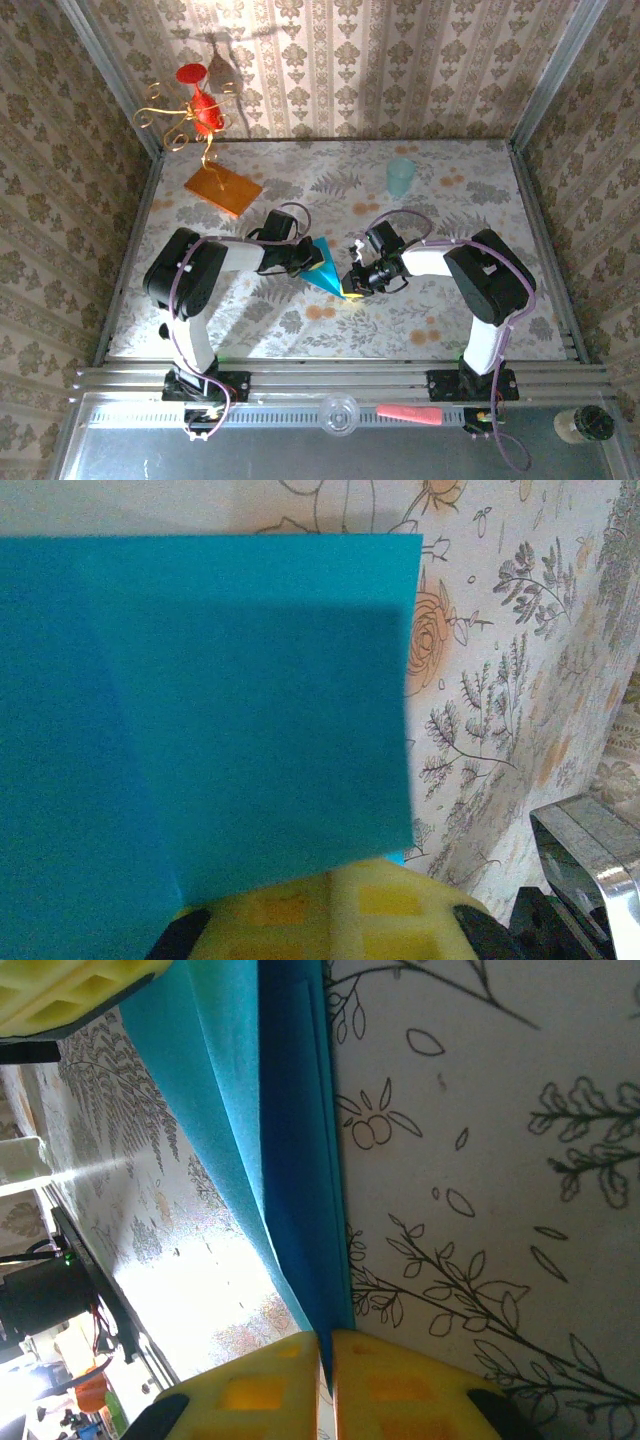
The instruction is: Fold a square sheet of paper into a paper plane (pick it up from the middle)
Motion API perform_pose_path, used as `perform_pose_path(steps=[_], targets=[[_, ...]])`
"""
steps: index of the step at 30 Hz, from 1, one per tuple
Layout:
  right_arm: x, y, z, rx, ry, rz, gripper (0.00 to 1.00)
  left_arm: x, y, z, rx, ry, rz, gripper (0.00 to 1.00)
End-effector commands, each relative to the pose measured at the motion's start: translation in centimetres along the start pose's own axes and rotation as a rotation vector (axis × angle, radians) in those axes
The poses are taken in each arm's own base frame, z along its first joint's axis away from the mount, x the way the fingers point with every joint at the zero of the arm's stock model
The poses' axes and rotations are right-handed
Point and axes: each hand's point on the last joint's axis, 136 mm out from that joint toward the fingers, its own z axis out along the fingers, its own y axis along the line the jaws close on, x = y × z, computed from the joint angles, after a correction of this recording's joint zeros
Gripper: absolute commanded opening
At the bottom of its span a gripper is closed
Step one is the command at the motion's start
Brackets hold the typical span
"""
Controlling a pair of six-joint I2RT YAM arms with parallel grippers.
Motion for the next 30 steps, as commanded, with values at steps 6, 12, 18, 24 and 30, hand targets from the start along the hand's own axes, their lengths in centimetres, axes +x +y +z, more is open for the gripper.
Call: perform_pose_path(steps=[6, 12, 18, 24, 30], targets=[[2.3, -1.0, -1.8, 0.078, 0.029, 0.068, 0.23, 1.9, 7.5, 0.9, -0.242, 0.052, -0.102, 0.06], [0.5, 1.2, -3.9, 0.092, -0.07, -0.013, 0.28, 2.2, 7.9, 1.1, -0.252, 0.063, -0.112, 0.06], [-0.8, 3.3, -4.3, 0.145, -0.121, -0.107, 0.27, 2.3, 8.0, 1.2, -0.268, 0.074, -0.113, 0.07], [-1.7, 4.2, -2.5, 0.216, -0.102, -0.145, 0.18, 2.5, 8.2, 1.2, -0.28, 0.081, -0.117, 0.07], [-2.9, 4.8, -0.6, 0.233, -0.079, -0.147, 0.14, 2.6, 8.1, 1.1, -0.282, 0.086, -0.113, 0.07]])
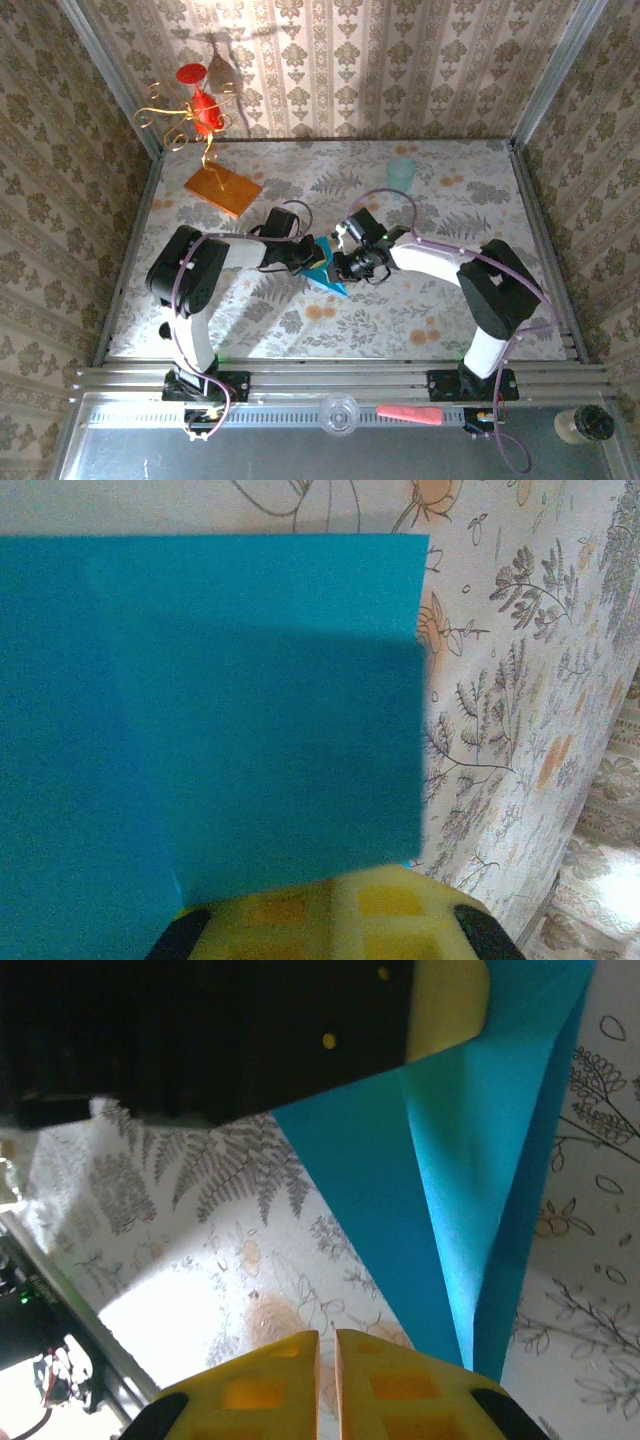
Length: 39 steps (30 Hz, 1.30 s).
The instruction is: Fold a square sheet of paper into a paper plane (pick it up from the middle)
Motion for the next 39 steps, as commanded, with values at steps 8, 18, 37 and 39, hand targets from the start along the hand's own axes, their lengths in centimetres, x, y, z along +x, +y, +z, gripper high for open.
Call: perform_pose_path(steps=[8, 18, 37, 39], targets=[[-0.7, -1.5, 2.3, 0.079, 0.05, 0.033, 0.13, 2.9, 7.9, 0.8, -0.262, 0.067, -0.107, 0.07], [-0.6, -2.7, 3.2, 0.084, 0.075, 0.064, 0.13, 3.0, 8.1, 0.9, -0.263, 0.073, -0.104, 0.06], [0.9, -3.9, 3.8, 0.08, 0.127, 0.098, 0.14, 3.1, 8.2, 0.9, -0.265, 0.077, -0.103, 0.07], [1.1, -4.1, 3.9, 0.081, 0.131, 0.102, 0.14, 3.1, 8.2, 0.9, -0.267, 0.077, -0.104, 0.06]])
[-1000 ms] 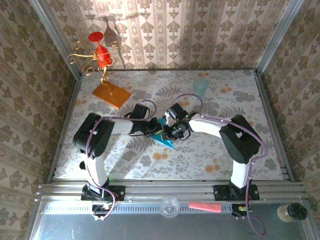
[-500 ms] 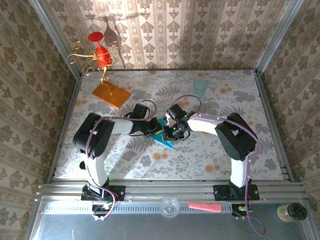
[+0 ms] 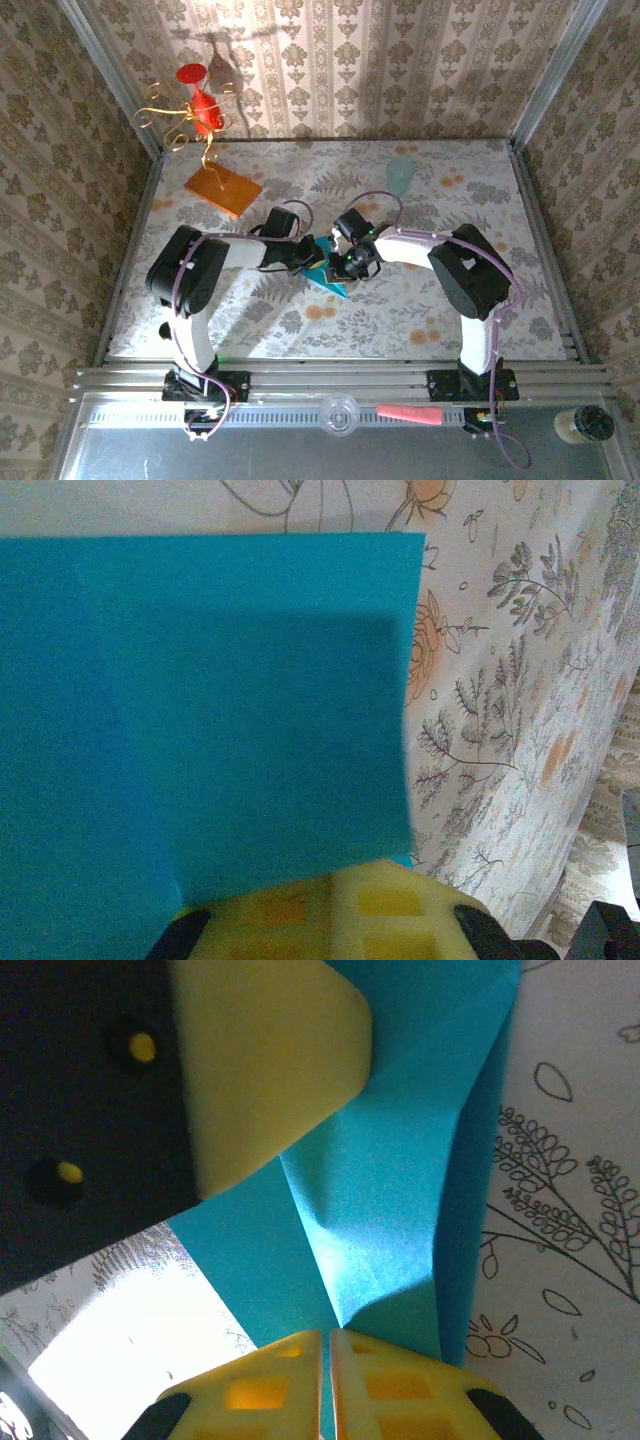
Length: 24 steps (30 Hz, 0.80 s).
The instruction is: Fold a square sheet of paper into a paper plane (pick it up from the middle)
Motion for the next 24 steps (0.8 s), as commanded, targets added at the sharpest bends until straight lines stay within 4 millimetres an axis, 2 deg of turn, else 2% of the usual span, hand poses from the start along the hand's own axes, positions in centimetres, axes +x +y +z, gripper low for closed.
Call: perform_pose_path(steps=[1, 14, 24], targets=[[1.7, -1.3, 0.7, 0.018, 0.064, 0.037, 0.14, 3.3, 8.2, 0.9, -0.265, 0.078, -0.121, 0.06], [3.5, -2.1, 1.1, 0.002, 0.12, 0.058, 0.16, 3.4, 8.5, 0.9, -0.274, 0.08, -0.123, 0.06], [5.1, -2.6, 0.4, -0.018, 0.144, 0.074, 0.17, 3.4, 8.6, 0.9, -0.279, 0.08, -0.125, 0.06]])
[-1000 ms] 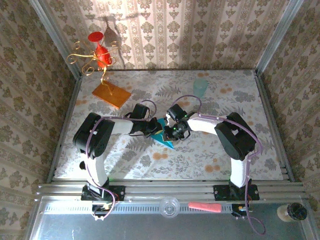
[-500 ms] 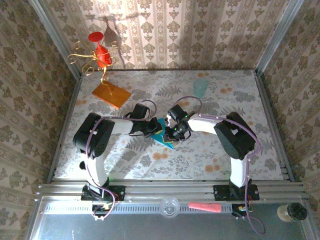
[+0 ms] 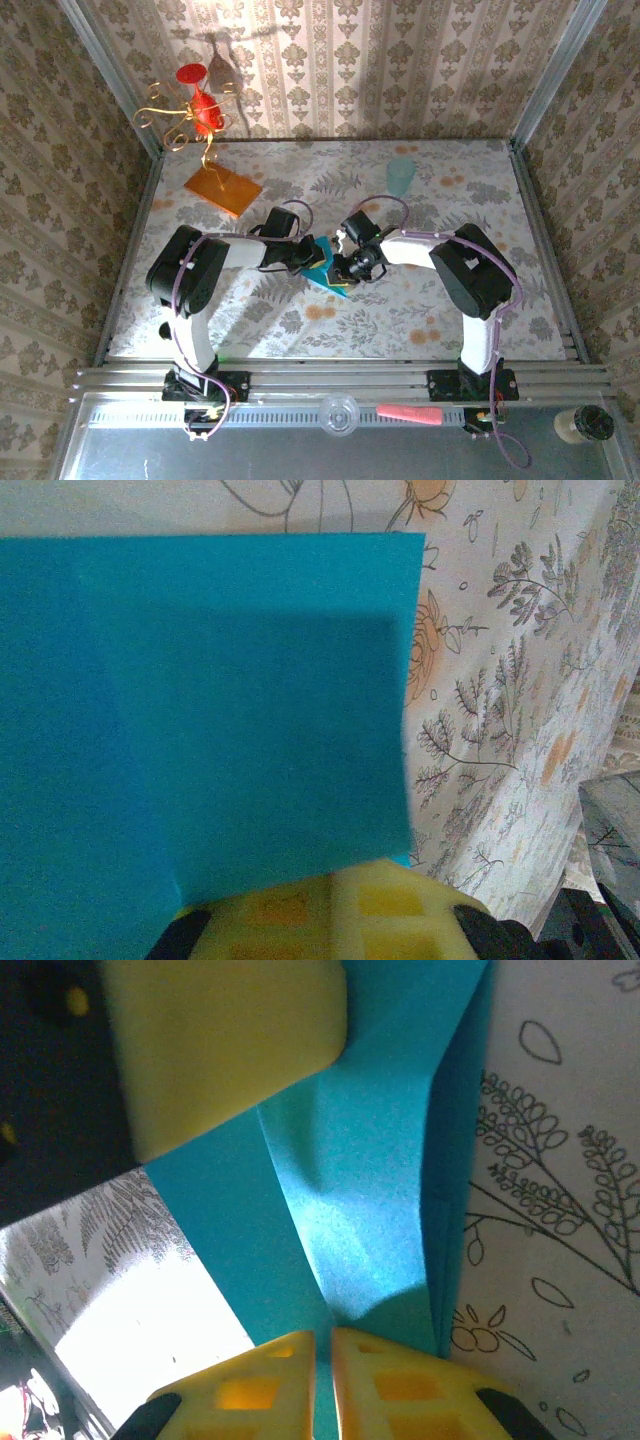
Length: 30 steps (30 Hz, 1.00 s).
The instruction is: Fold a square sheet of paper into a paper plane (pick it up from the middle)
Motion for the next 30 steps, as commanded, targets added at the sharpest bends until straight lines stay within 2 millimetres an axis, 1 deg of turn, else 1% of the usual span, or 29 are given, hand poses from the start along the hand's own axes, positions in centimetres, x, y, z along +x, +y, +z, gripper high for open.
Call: perform_pose_path(steps=[1, 15, 20, 30], targets=[[4.1, -2.4, 0.0, 0.06, 0.126, 0.067, 0.17, 3.4, 8.7, 0.9, -0.28, 0.08, -0.124, 0.06], [5.6, -2.3, -0.7, 0.036, 0.146, 0.075, 0.17, 3.4, 8.7, 0.9, -0.283, 0.079, -0.123, 0.06], [6.1, -2.3, -1.2, 0.032, 0.147, 0.078, 0.18, 3.4, 8.6, 0.9, -0.283, 0.08, -0.123, 0.06], [7.6, -3.1, -2.1, 0.05, 0.154, 0.101, 0.2, 3.3, 8.5, 0.8, -0.282, 0.08, -0.119, 0.06]])
